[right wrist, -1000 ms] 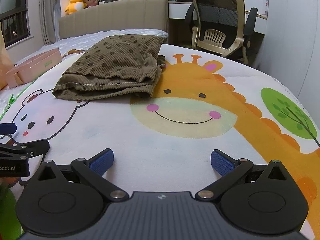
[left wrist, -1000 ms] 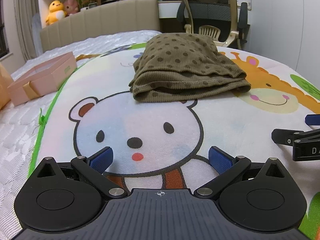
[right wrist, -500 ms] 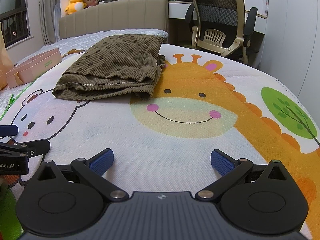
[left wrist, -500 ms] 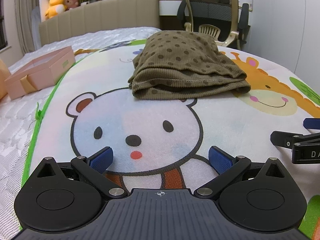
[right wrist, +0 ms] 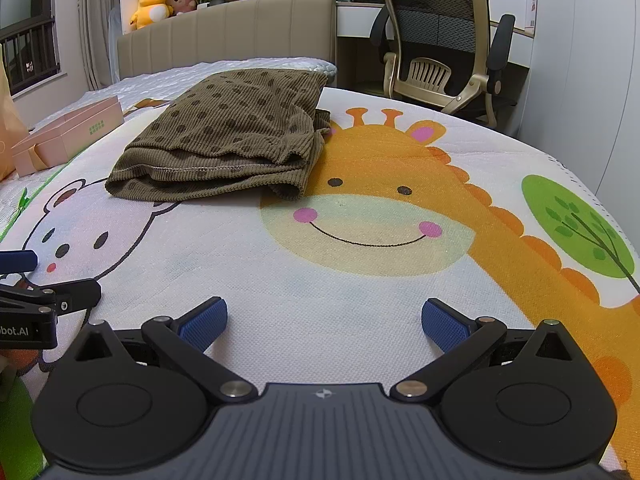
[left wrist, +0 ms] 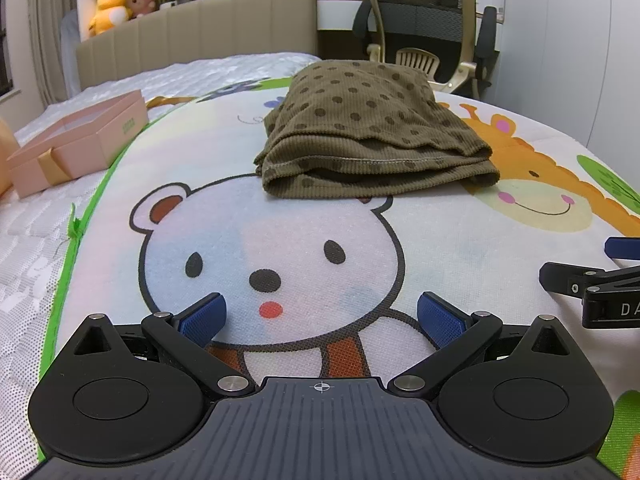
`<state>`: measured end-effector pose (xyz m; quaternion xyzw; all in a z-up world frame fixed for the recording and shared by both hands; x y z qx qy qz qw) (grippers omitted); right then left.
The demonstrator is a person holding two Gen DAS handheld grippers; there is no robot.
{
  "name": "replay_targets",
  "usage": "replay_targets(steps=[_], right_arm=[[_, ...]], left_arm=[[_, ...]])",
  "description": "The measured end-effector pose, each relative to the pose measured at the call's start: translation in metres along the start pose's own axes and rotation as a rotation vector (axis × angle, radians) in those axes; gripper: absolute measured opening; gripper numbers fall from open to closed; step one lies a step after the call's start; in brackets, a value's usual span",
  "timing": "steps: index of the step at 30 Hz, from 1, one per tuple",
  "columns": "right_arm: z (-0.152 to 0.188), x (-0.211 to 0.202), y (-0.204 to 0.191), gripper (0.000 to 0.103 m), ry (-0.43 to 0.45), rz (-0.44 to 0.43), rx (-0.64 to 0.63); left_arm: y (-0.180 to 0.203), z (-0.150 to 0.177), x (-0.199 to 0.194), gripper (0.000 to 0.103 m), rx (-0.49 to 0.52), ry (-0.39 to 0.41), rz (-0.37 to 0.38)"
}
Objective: Fold clothes
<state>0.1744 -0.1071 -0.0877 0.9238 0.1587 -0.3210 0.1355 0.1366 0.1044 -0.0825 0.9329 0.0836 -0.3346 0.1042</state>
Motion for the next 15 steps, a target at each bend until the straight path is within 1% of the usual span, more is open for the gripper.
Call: replay_targets(steps=[15], right_arm=[[0.0000,-0.0001,0.0002,0.103,0.000,0.000,0.000]], left_arm=[[-0.0003,-0.0002,0.0000,0.103,-0.003,-0.006,0.004]])
Point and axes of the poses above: each gripper's, at about its wrist camera, not at the fingertips, and x roughly the way its jaws point, y to its right, z to its underside, the point moved 4 cm from there along x, roughly the way its jaws point, and after that the axes turned 12 degrees about -x, right-handed, at the moved point
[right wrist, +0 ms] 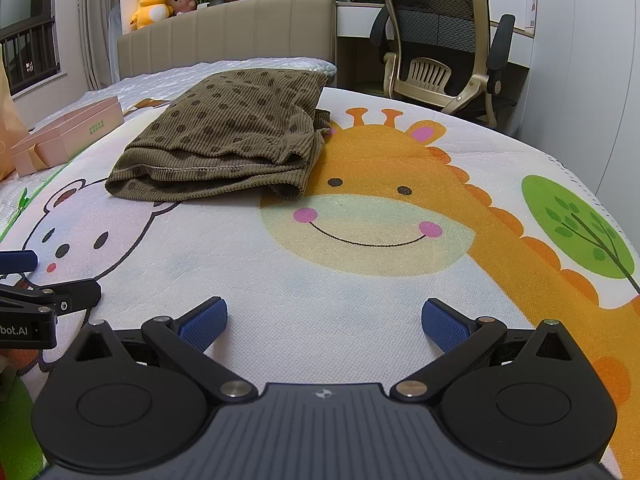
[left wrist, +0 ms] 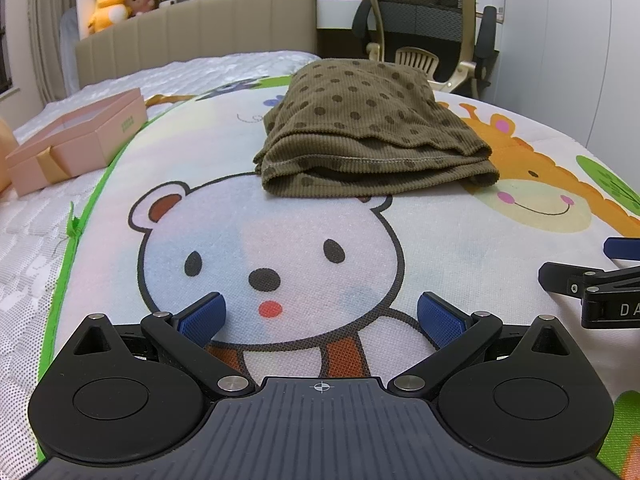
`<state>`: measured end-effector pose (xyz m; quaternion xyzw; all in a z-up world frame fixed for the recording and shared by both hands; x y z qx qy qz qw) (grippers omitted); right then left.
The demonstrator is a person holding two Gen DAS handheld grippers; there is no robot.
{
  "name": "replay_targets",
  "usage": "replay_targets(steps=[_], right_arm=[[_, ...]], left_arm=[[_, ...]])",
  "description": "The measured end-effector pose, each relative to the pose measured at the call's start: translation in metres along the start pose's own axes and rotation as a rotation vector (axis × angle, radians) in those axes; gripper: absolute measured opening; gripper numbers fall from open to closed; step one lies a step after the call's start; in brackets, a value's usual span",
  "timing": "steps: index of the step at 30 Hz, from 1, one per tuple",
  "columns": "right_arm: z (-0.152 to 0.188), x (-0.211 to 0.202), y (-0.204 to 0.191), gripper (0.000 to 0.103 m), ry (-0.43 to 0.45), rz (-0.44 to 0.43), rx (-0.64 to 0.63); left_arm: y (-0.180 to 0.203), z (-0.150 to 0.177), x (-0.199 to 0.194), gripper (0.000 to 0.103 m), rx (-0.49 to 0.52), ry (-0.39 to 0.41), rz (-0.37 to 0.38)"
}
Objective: Fold clothes
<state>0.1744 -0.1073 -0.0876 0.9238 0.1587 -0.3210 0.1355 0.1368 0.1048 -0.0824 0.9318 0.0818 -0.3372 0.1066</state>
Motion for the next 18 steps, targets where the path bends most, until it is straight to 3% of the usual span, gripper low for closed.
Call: replay_targets(steps=[18], right_arm=[[0.0003,-0.0005,0.0005,0.103,0.000,-0.002,0.000]], left_arm=[[-0.0012,0.0002,0.0005,0.103,-0.004,0.001,0.009]])
Point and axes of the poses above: each gripper's, at about its wrist camera, not at the fingertips, and x roughly the way its jaws point, y to its right, z to its underside, the point moved 4 cm from there along x, roughly the way its jaws point, and after that the axes turned 12 degrees about -x, right-handed, at the moved point
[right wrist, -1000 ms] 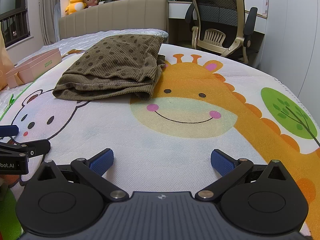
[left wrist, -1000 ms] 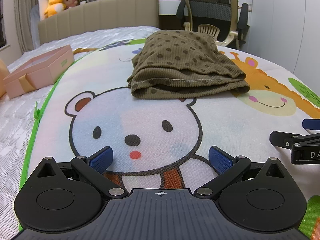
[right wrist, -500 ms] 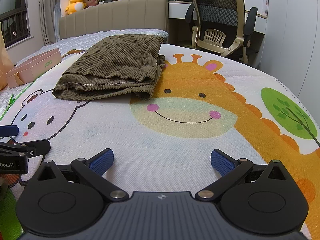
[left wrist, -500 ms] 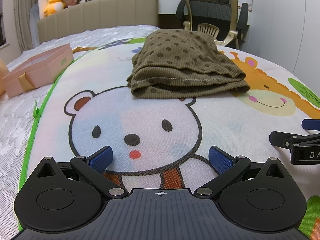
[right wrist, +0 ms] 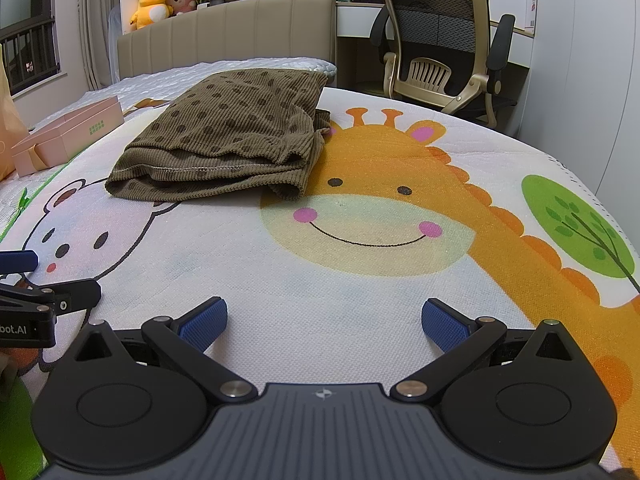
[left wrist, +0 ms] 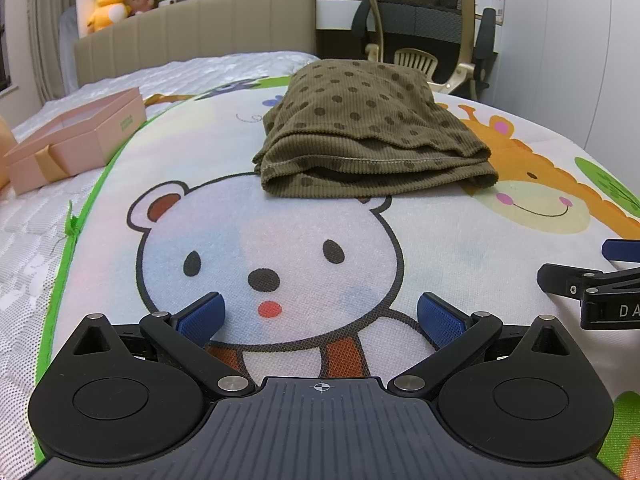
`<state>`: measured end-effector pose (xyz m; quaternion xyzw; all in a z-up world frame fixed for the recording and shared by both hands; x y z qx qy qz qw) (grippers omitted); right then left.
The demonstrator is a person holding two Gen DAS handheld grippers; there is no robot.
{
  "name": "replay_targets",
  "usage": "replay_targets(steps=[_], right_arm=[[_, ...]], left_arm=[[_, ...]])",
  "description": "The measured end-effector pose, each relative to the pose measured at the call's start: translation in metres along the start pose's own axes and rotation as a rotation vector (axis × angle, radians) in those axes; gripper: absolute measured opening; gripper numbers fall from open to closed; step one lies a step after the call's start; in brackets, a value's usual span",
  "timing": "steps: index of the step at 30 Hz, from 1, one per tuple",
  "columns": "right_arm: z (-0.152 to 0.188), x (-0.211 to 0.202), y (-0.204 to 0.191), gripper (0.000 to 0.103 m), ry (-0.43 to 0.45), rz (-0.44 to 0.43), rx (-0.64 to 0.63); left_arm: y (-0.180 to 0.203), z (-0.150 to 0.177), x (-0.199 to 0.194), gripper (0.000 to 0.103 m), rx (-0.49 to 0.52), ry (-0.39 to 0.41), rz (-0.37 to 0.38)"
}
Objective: Fold clothes
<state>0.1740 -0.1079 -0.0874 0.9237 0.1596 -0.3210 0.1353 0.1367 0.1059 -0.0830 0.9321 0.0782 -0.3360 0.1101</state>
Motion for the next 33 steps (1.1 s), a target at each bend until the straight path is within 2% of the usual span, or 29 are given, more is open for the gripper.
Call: replay_targets(steps=[33], right_arm=[[0.0000,0.0003,-0.0002,0.103,0.000,-0.001,0.000]], left_arm=[[-0.0003,-0.0006,-0.0002,0.103,0.003,-0.003,0.005]])
Point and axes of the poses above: each gripper's, at about its wrist camera, not at the fingertips, and x roughly the way its jaws point, y to its right, z to its underside, the point moved 4 cm from there along x, roughly the way its jaws point, and after that the axes turned 12 degrees about -x, right-handed, at the moved point
